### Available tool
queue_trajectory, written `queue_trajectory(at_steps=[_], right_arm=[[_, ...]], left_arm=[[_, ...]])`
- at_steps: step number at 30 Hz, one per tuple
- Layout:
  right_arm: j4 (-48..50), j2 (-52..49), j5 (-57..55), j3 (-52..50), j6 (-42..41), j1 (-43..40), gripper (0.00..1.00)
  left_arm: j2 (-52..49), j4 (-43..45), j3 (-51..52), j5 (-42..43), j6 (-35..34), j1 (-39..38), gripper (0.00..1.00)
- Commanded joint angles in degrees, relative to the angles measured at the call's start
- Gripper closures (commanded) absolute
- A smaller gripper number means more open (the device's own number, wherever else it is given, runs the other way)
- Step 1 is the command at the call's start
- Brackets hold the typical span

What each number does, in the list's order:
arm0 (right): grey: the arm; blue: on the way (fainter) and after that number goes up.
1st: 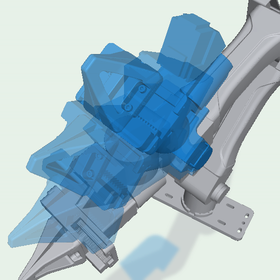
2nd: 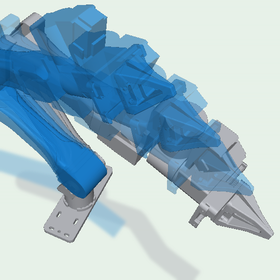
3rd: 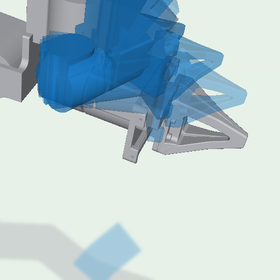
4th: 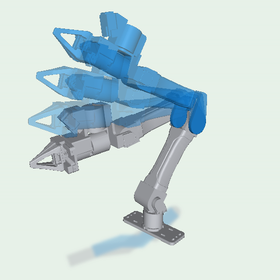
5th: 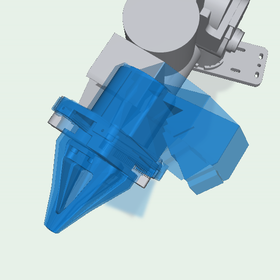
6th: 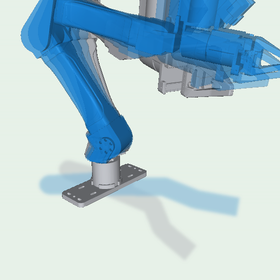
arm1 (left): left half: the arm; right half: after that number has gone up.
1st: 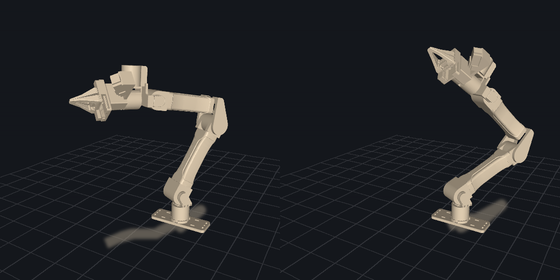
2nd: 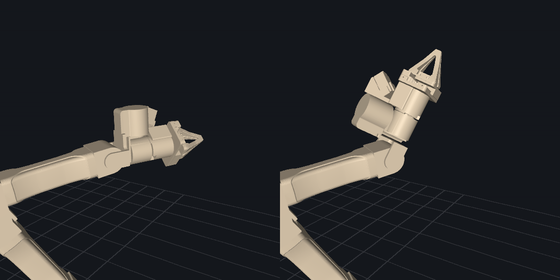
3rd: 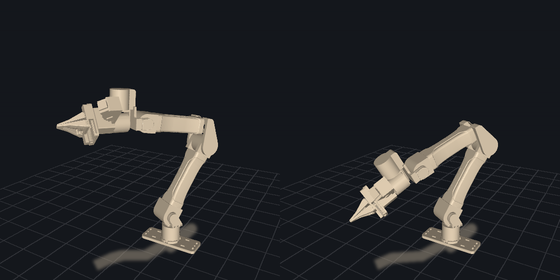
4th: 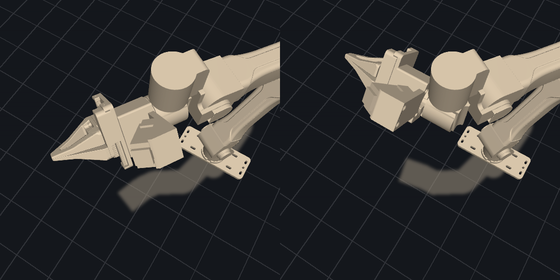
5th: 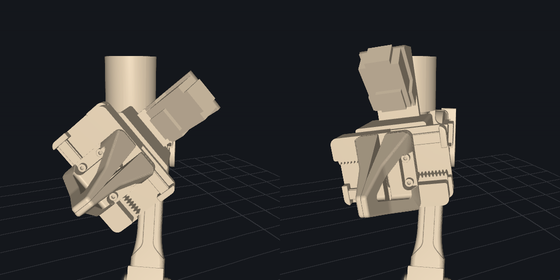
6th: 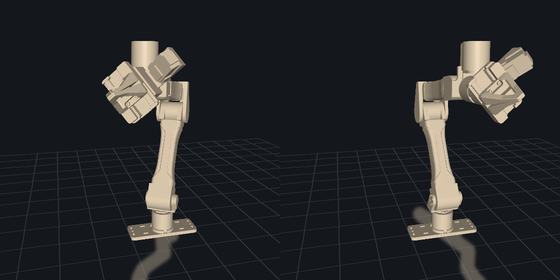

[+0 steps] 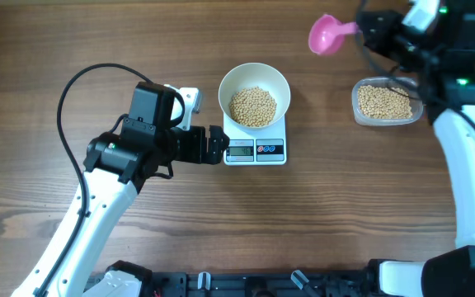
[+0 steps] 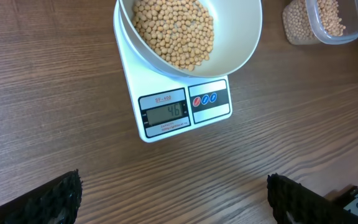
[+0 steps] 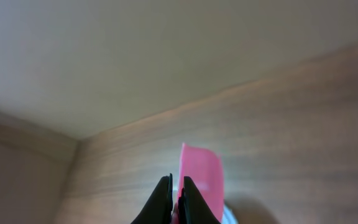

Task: Scoop item into bowl and weigh 150g on scale
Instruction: 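Lower the pink scoop back into the soybean tub with the right gripper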

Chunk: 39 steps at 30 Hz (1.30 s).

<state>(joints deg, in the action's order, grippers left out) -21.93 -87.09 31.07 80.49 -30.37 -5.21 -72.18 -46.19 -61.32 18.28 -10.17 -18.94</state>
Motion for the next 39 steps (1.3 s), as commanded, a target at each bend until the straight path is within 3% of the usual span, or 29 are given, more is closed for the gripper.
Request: queue_trajectory(at_steps=[1, 8, 14, 21, 39], right_arm=[[-4.50, 0.96, 4.79, -0.15, -2.56, -6.78, 0.96], [-11.50, 0.96, 5.01, -0.15, 12.68, -16.61, 0.96], [-16.02, 0.55, -0.13, -0.39, 24.57, -17.70, 0.96], [-15.80, -1.18, -7.96, -3.02, 26.08, -17.62, 0.96], [-1.22, -2.71, -8.15, -15.47, 29.24, -17.46, 0.96]], left_arm=[[-0.15, 0.15, 0.42, 0.70, 0.90, -0.24, 0.00], [-0.15, 0.15, 0.42, 0.70, 0.90, -0.24, 0.00], [-0.15, 0.15, 0.42, 0.70, 0.90, -0.24, 0.00], [-0.15, 0.15, 0.42, 0.70, 0.90, -0.24, 0.00], [-0.15, 0.15, 0.42, 0.70, 0.90, -0.24, 0.00]])
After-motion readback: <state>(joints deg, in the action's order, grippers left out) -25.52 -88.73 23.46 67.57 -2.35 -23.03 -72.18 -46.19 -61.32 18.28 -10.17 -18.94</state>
